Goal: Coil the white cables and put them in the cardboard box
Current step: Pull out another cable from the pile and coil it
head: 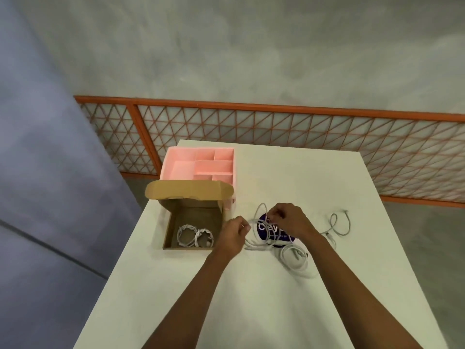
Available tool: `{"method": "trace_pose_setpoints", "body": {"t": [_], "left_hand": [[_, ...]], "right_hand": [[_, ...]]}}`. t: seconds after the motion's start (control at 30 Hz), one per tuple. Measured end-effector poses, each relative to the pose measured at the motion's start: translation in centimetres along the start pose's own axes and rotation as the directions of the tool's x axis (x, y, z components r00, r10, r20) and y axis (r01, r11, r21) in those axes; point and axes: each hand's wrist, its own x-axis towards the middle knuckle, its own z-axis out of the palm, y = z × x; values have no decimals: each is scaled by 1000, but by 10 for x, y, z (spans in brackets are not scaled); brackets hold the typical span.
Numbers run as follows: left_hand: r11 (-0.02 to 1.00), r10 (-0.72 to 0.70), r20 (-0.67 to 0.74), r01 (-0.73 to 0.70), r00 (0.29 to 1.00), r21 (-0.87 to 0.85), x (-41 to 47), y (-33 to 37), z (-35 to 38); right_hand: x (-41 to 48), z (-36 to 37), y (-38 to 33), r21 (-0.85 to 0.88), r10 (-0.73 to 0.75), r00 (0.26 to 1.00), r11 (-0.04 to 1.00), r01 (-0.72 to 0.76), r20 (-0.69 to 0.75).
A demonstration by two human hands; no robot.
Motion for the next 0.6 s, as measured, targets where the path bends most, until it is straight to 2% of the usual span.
{"method": "trace_pose_setpoints", "body": {"t": [0.07, 0.17, 0.23, 0.33, 0.47, 0.6], "left_hand": [[1000, -17, 112, 15, 994, 25, 1, 5, 7], [995, -18, 318, -16, 948, 103, -4, 10, 14], [991, -20, 392, -34, 920, 131, -6, 12, 16], [999, -16, 399, -5, 917, 52, -5, 18, 18], [990, 33, 316, 13, 948, -143, -1, 31, 8], [960, 118, 245, -48, 962, -275, -7, 57, -8]], "right_hand": [[-6, -7, 10, -62, -39, 995, 997, 45, 97], [-16, -8, 27, -139, -74, 959, 984, 116, 274], [-19, -2, 37, -219, -79, 946, 964, 154, 315], [-23, -4, 45, -166, -116, 971, 974, 152, 211], [-27, -28, 37, -35, -174, 984, 984, 175, 32], [-34, -61, 22, 146, -237, 971, 961, 236, -6]]}}
